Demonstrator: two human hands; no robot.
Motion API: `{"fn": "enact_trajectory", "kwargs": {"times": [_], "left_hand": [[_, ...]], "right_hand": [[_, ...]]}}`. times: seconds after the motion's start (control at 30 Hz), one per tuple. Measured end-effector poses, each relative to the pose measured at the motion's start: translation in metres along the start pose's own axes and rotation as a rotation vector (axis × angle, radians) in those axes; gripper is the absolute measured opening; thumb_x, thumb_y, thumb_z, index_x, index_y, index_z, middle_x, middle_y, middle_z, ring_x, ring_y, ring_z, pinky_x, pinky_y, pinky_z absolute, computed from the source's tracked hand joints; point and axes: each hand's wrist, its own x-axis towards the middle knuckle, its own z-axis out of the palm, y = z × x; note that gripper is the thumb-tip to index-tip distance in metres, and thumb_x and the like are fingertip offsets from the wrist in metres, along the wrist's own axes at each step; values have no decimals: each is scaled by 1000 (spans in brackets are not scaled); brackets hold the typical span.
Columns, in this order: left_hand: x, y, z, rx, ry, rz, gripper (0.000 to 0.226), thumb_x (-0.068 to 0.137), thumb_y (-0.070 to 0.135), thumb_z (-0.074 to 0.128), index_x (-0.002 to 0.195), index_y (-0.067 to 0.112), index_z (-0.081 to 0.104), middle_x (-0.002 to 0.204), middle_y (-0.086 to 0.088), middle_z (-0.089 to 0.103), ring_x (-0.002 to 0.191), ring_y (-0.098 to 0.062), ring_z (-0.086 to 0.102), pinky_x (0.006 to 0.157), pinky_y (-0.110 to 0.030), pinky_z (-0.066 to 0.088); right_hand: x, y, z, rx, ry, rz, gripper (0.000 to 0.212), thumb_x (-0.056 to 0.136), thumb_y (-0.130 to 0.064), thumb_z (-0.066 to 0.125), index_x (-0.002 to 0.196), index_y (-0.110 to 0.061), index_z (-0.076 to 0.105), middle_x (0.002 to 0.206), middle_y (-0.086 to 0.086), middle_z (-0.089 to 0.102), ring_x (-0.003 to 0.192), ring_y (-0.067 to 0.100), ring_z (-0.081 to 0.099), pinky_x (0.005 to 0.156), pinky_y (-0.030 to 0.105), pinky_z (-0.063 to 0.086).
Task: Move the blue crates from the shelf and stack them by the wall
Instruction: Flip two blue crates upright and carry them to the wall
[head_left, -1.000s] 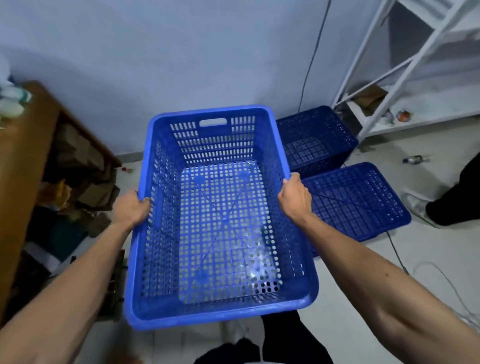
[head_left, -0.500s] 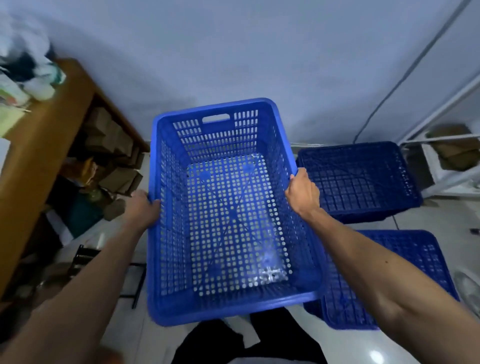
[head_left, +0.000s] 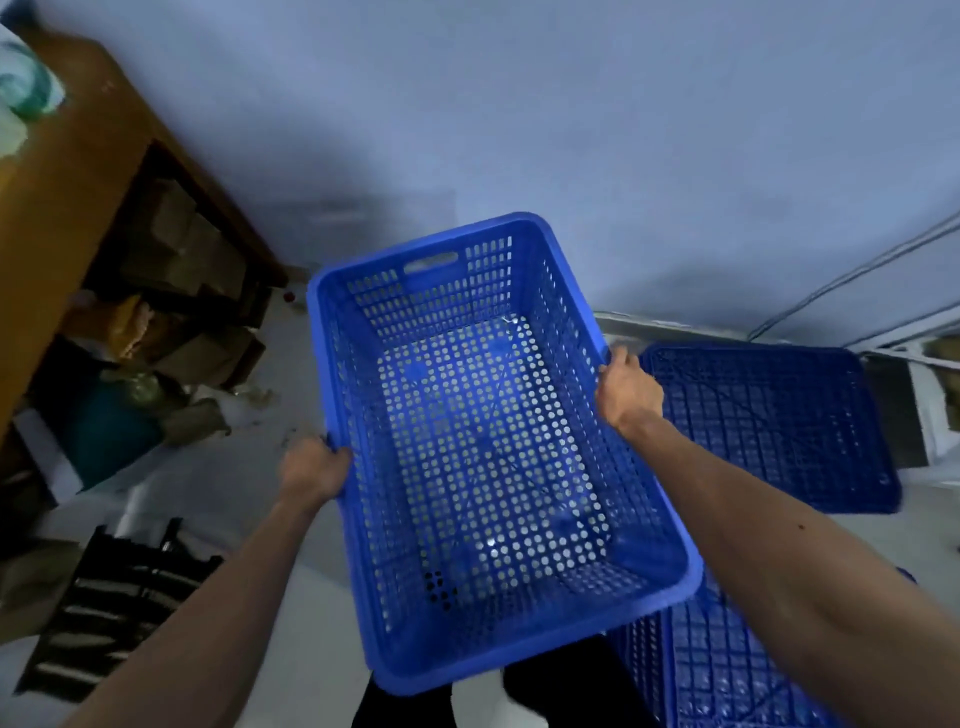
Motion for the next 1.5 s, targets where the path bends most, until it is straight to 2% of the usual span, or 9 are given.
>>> {"fn": "enact_trajectory", "kwargs": {"times": [0.17, 0.33, 0.47, 0.57, 0.73, 0.87, 1.13, 1.4, 1.5], "left_hand": [[92, -39, 82, -98, -85, -183, 34, 71, 35, 63, 92, 9, 53, 86, -19, 68, 70, -37, 70, 66, -50, 60], [115, -16, 142, -103, -91, -273, 43, 77, 39, 61, 103, 5, 58, 99, -18, 69, 91, -38, 68, 84, -44, 57], [154, -29, 209, -239, -132, -399, 55, 57, 49, 57, 91, 7, 67, 88, -16, 73, 82, -34, 71, 79, -42, 60], [170, -33, 245, -346, -171, -440, 47, 53, 44, 64, 80, 6, 64, 81, -17, 73, 72, -34, 73, 71, -45, 62], [154, 6, 267, -490, -197, -502, 28, 71, 30, 70, 81, 6, 60, 66, -12, 70, 59, -29, 73, 71, -43, 62], [158, 10, 303, -597, -223, -547, 30, 81, 29, 68, 89, 1, 62, 61, -14, 72, 56, -29, 73, 72, -43, 62], [163, 20, 355, -792, -220, -658, 28, 92, 19, 67, 100, -7, 61, 89, -28, 70, 49, -27, 70, 51, -35, 60], [165, 24, 356, -823, -288, -659, 24, 94, 17, 66, 104, -3, 59, 98, -25, 68, 68, -33, 74, 57, -36, 61], [168, 29, 344, -695, -353, -626, 23, 92, 19, 68, 93, -3, 63, 86, -26, 72, 69, -36, 74, 59, -39, 62]], "right_hand": [[73, -6, 51, -54, -101, -23, 33, 96, -20, 48, 126, -7, 43, 122, 19, 53, 102, 42, 60, 74, 44, 46], [150, -11, 103, -101, -182, -64, 41, 92, -16, 52, 130, -8, 41, 127, 20, 50, 112, 43, 56, 81, 46, 45], [207, -8, 143, -127, -191, -93, 44, 91, -17, 54, 133, -9, 42, 129, 19, 49, 114, 41, 54, 82, 46, 45], [246, -9, 175, -124, -161, -124, 43, 89, -13, 53, 131, -9, 44, 127, 17, 52, 113, 39, 55, 83, 45, 46], [290, -25, 205, -124, -146, -164, 49, 87, -12, 53, 134, -1, 44, 132, 22, 50, 119, 41, 51, 95, 46, 44], [317, -34, 222, -128, -171, -187, 55, 85, -19, 56, 135, 0, 42, 133, 24, 46, 122, 44, 47, 102, 49, 41], [352, -35, 247, -130, -164, -212, 56, 89, -27, 56, 139, -6, 40, 136, 20, 43, 126, 42, 43, 102, 49, 36], [328, -29, 254, -171, -147, -330, 72, 86, -34, 58, 144, -3, 29, 146, 21, 32, 133, 41, 33, 107, 50, 32], [265, -23, 262, -150, -215, -450, 78, 88, -34, 57, 151, -3, 21, 156, 18, 23, 140, 38, 27, 114, 50, 26]]}}
